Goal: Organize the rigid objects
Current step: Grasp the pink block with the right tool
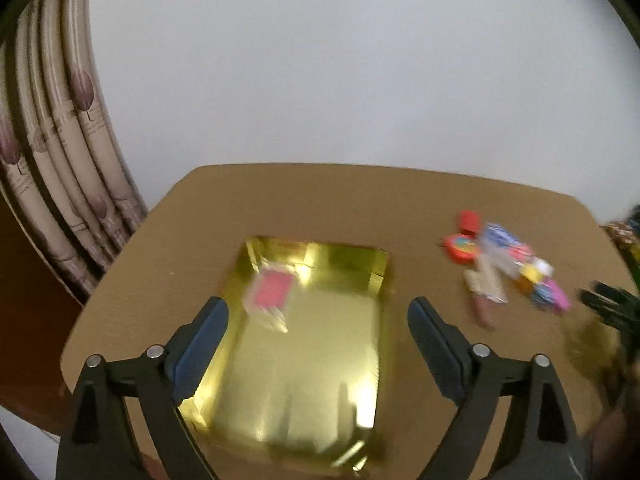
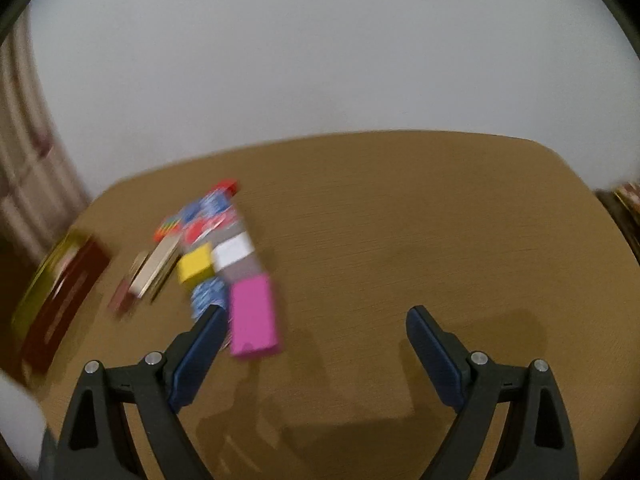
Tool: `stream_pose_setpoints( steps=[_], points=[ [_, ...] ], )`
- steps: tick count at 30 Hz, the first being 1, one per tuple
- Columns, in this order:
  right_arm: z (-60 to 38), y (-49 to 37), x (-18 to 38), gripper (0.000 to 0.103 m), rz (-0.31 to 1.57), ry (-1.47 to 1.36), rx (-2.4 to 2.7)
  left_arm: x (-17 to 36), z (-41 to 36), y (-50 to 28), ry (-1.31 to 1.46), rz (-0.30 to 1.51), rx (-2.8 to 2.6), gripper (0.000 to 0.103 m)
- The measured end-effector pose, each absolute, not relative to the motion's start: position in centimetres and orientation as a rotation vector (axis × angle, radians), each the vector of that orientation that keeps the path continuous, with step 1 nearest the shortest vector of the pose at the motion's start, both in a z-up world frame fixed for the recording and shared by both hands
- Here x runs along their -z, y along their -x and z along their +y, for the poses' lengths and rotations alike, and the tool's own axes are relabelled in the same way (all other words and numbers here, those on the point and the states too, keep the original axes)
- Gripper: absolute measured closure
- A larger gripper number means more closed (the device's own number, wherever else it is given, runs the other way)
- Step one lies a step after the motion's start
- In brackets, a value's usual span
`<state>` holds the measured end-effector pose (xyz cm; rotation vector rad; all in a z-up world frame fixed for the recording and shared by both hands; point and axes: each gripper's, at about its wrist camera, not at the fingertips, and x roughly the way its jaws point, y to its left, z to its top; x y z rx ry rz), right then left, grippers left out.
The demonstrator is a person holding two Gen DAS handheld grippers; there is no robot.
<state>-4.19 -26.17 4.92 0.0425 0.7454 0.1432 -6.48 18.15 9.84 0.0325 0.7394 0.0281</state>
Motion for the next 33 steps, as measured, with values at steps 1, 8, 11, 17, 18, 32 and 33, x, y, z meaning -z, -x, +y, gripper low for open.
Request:
stream_pose_setpoints(
  steps=[1, 8, 11, 17, 18, 32, 33],
  points=[
    [-25.6, 4.0, -5.1, 0.010, 0.771, -0.003, -0.187, -9.8, 17.1, 7.9, -0.023, 0.736, -0.006, 0.011],
    [-22.0, 2.7, -4.0, 0.011, 0.897, 0.266, -0.313, -6.2, 13.6, 14.5, -0.009, 0.844, 0.099, 0.011],
    [-21.5, 2.2, -3.6, 0.035, 0.923, 0.336, -0.309, -5.4, 12.9, 15.0, -0.015, 0.878, 0.116, 0.011],
    [-21.9, 0.7, -3.7, 0.058, 0.963, 0.366, -0.306, -4.3, 12.2, 15.2, -0.030, 0.912, 0.155, 0.011],
    [-21.9, 0.5, -3.7, 0.058, 0.971, 0.361, -0.315, -4.3, 12.2, 15.3, -0.032, 0.913, 0.158, 0.011],
    [-19.6, -2.2, -2.6, 0.073, 1.039, 0.383, -0.320, -2.7, 10.4, 16.1, -0.034, 0.937, 0.183, 0.011],
    [-20.0, -2.1, -2.7, 0.073, 1.047, 0.368, -0.299, -2.7, 10.3, 16.5, -0.032, 0.926, 0.170, 0.011]
  ],
)
